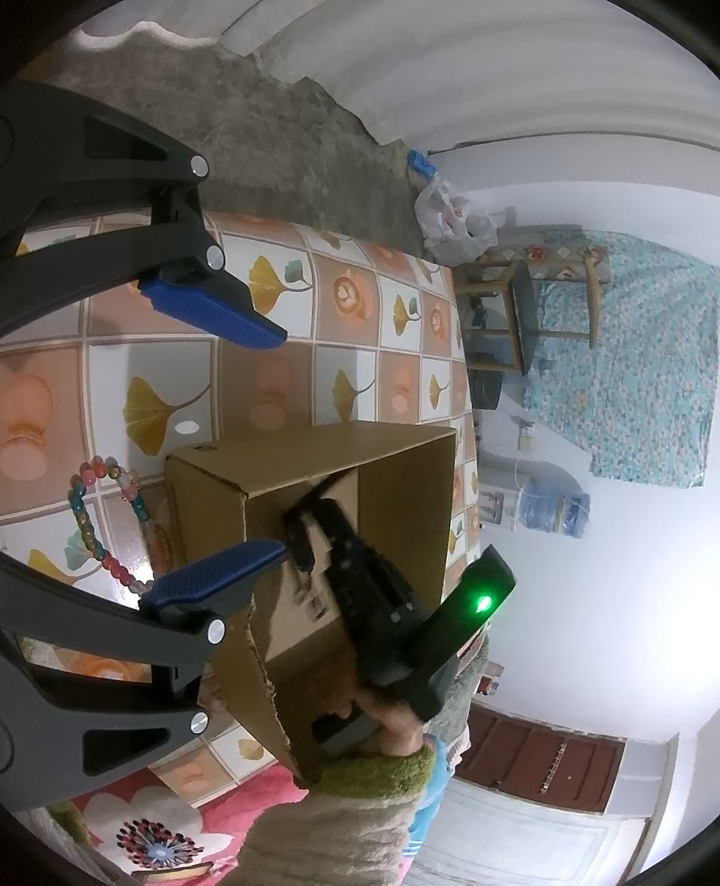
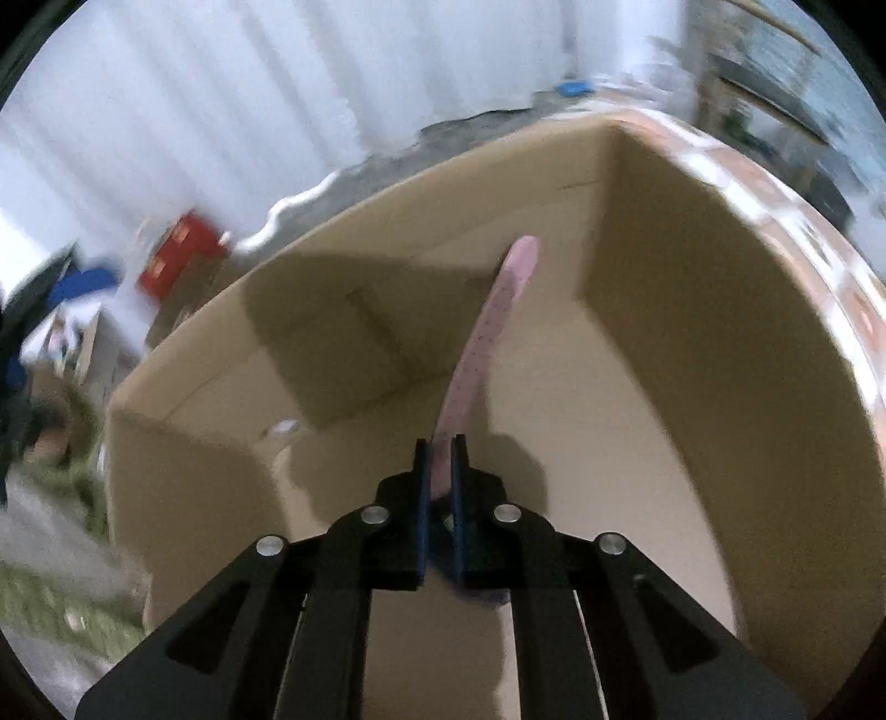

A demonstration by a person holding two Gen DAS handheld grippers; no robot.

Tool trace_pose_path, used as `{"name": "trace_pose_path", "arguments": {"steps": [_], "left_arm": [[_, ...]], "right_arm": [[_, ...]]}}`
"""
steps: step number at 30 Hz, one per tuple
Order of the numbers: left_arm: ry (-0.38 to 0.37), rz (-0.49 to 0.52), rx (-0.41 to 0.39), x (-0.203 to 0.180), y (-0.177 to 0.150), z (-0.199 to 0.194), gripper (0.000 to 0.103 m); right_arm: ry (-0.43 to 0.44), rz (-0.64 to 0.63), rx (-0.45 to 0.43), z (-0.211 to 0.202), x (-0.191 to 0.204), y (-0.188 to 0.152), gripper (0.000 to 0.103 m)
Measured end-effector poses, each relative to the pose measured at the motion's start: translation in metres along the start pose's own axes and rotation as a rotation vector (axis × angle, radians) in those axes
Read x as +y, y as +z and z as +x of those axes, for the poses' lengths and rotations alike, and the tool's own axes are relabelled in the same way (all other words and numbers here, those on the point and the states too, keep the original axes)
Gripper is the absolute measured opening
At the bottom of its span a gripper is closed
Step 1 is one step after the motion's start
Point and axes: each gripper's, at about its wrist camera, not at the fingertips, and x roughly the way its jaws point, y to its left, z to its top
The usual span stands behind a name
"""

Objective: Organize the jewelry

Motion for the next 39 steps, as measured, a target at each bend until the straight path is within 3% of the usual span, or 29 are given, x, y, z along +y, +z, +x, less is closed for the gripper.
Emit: {"name": "trace_pose_path", "arguments": {"steps": [3,5,6,9,12,14,16,19,21,27,35,39], "left_arm": [[0.001,0.004,-0.004,0.000,0.000,-0.001,0.068],[-0.002,0.002,-0.007,0.001,0.000,-0.001,0.068],[-0.004,0.002,-0.009,0.002,-0.001,-0.003,0.068],[-0.011,0.000,-0.009,0.004,-0.002,-0.003,0.068],[-0.014,-0.003,-0.006,0.006,-0.003,-0.003,0.068],[-0.019,-0.007,-0.004,0.007,-0.002,-0.001,0.068],[-0.022,-0.007,-0.003,0.006,-0.002,0.000,0.068],[-0.019,0.003,-0.009,0.003,-0.001,-0.002,0.068],[-0.018,0.009,-0.011,0.002,-0.002,-0.003,0.069],[-0.014,0.006,-0.009,0.003,-0.003,-0.008,0.069],[-0.010,0.011,-0.007,0.002,-0.003,-0.011,0.069],[-0.012,0.013,-0.007,0.002,-0.003,-0.011,0.069]], "right_arm": [[-0.091,0.174,-0.034,-0.008,-0.034,-0.003,0.017],[-0.111,0.262,-0.058,-0.013,-0.049,-0.007,0.037],[-0.126,0.285,-0.076,-0.013,-0.051,-0.005,0.039],[-0.144,0.317,-0.145,-0.016,-0.052,0.010,0.039],[-0.119,0.240,-0.157,-0.031,-0.030,0.000,0.039],[-0.123,0.162,-0.122,-0.029,-0.009,-0.003,0.035],[-0.067,0.088,-0.054,-0.016,0.009,-0.006,0.028],[-0.013,-0.014,0.013,-0.014,0.034,-0.017,0.027],[-0.026,-0.050,0.038,-0.006,0.041,-0.017,0.026],[-0.077,0.108,0.084,0.021,0.000,-0.009,0.018],[-0.031,0.343,0.003,0.016,-0.045,-0.009,0.016],[-0.050,0.426,-0.034,0.011,-0.065,-0.015,0.016]]}}
